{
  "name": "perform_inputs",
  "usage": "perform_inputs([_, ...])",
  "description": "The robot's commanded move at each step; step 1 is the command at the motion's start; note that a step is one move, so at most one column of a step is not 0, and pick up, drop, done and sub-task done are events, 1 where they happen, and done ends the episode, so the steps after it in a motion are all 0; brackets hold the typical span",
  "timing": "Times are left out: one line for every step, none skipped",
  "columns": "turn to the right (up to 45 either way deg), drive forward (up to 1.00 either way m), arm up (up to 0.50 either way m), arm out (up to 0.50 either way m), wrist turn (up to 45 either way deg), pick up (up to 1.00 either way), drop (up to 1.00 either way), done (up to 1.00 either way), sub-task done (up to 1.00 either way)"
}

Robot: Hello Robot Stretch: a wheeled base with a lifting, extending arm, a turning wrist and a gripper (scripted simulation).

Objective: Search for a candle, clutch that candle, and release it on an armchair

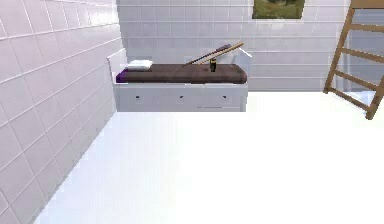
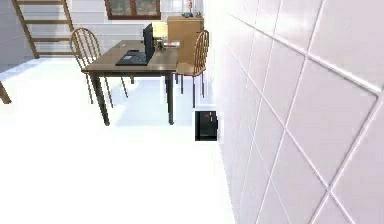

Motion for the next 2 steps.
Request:
perform_inputs([0.0,0.15,0.00,0.00,0.0,0.00,0.00,0.00,0.00])
perform_inputs([-45.0,0.00,0.00,0.00,0.0,0.00,0.00,0.00,0.00])
